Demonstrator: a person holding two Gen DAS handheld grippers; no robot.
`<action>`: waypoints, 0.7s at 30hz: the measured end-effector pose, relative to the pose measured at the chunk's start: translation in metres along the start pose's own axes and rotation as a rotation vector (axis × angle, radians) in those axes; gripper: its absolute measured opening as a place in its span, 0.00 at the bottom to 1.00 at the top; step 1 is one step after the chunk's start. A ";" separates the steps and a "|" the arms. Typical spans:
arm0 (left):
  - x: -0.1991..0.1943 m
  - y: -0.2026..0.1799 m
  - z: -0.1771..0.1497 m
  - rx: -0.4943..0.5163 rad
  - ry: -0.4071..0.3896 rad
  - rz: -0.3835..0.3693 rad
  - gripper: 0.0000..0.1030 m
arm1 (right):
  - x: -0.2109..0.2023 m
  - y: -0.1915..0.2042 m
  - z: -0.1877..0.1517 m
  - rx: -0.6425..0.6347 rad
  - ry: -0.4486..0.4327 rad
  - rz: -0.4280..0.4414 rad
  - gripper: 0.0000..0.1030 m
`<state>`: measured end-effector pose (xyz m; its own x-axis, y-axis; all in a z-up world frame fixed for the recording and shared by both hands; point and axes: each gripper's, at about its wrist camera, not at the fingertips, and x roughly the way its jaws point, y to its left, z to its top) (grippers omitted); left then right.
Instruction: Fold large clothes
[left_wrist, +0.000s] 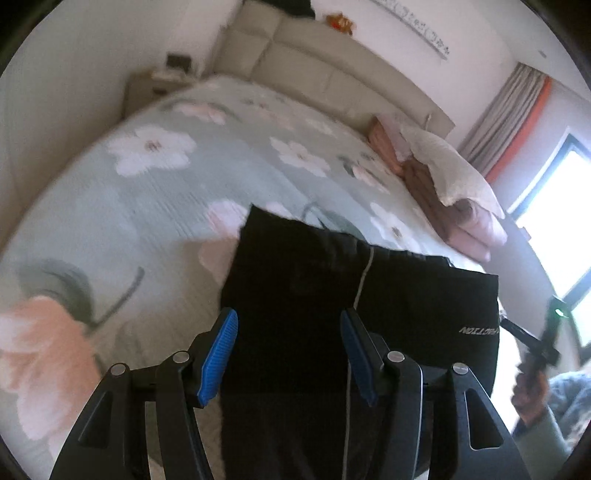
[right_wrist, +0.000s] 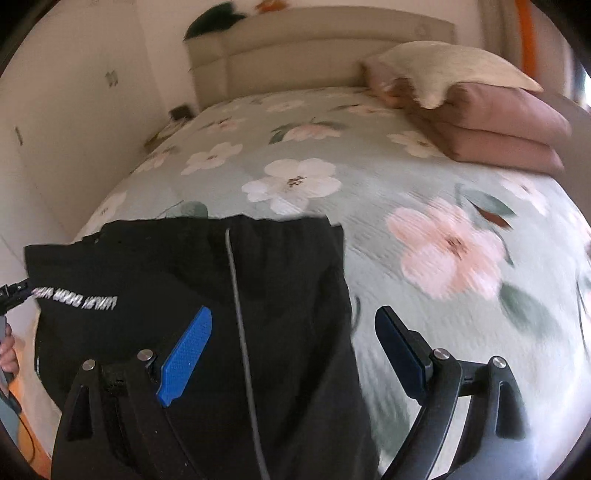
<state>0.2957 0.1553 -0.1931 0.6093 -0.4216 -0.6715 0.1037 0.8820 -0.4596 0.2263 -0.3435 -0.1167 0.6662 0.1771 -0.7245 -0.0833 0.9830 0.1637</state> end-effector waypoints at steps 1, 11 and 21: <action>0.005 0.002 0.002 -0.006 0.026 -0.004 0.58 | 0.009 -0.001 0.011 -0.019 0.009 0.009 0.89; 0.057 0.033 0.025 -0.206 0.216 -0.033 0.58 | 0.101 -0.033 0.051 0.016 0.263 0.108 0.89; 0.061 0.022 0.029 -0.205 0.183 -0.022 0.02 | 0.088 -0.003 0.042 -0.075 0.245 0.005 0.20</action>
<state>0.3582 0.1553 -0.2269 0.4547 -0.4872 -0.7456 -0.0571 0.8195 -0.5703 0.3160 -0.3327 -0.1529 0.4670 0.1800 -0.8658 -0.1469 0.9812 0.1248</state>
